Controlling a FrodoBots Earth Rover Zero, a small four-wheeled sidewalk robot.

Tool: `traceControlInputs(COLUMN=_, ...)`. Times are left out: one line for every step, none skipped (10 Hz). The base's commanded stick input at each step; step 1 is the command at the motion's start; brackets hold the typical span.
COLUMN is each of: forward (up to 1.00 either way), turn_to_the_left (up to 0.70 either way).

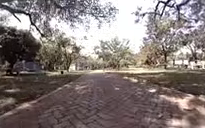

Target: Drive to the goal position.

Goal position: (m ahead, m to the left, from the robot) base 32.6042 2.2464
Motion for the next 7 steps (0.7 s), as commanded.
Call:
traceControlInputs(forward=0.7, turn_to_the_left=0.0)
traceControlInputs(forward=0.7, turn_to_the_left=0.0)
traceControlInputs(forward=0.7, turn_to_the_left=0.0)
traceControlInputs(forward=0.7, turn_to_the_left=0.0)
traceControlInputs(forward=0.7, turn_to_the_left=0.0)
traceControlInputs(forward=0.7, turn_to_the_left=0.0)
traceControlInputs(forward=0.7, turn_to_the_left=0.0)
